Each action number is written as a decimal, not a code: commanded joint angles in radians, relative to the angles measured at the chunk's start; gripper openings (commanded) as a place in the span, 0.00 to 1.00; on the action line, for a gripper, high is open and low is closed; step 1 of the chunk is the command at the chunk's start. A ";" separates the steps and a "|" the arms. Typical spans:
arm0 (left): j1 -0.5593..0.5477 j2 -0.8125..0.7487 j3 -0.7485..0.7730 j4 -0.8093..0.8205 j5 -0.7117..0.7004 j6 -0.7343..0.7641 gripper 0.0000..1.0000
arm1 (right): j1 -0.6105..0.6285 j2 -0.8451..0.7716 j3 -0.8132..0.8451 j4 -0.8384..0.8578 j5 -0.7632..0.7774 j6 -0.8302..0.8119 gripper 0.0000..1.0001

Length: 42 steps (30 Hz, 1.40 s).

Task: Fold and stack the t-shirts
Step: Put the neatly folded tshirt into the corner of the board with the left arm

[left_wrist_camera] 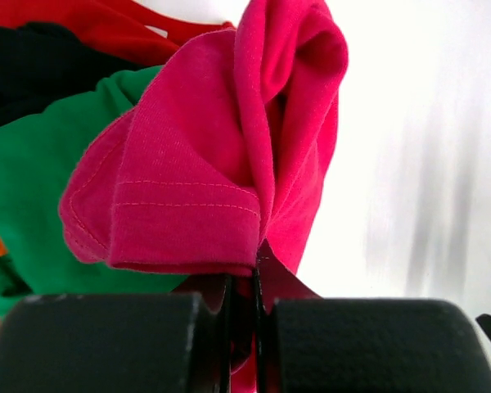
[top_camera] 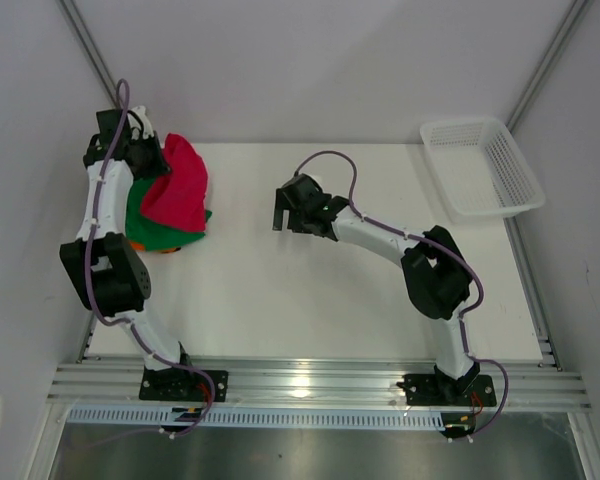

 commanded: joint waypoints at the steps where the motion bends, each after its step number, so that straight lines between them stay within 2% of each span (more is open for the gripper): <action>1: 0.001 -0.070 0.040 0.015 -0.032 0.020 0.01 | 0.006 -0.008 -0.008 0.018 -0.012 0.014 0.97; 6: 0.003 -0.066 -0.012 0.033 -0.062 0.024 0.00 | 0.010 -0.015 -0.014 0.013 -0.013 0.015 0.97; 14: 0.009 -0.048 -0.213 0.058 -0.259 0.021 0.00 | 0.011 -0.029 -0.023 -0.005 -0.012 -0.008 0.97; 20: 0.042 0.001 -0.161 -0.017 -0.307 -0.038 0.01 | 0.014 -0.020 -0.005 -0.045 -0.023 -0.029 0.97; 30: 0.056 -0.011 -0.141 -0.005 -0.342 -0.026 0.01 | 0.058 0.031 0.086 -0.114 -0.015 -0.040 0.97; 34: 0.093 -0.010 -0.152 0.013 -0.370 -0.051 0.01 | 0.075 0.040 0.110 -0.141 -0.001 -0.046 0.97; 42: 0.118 0.007 -0.062 0.036 -0.425 -0.034 0.00 | 0.093 0.038 0.115 -0.183 0.027 -0.040 0.98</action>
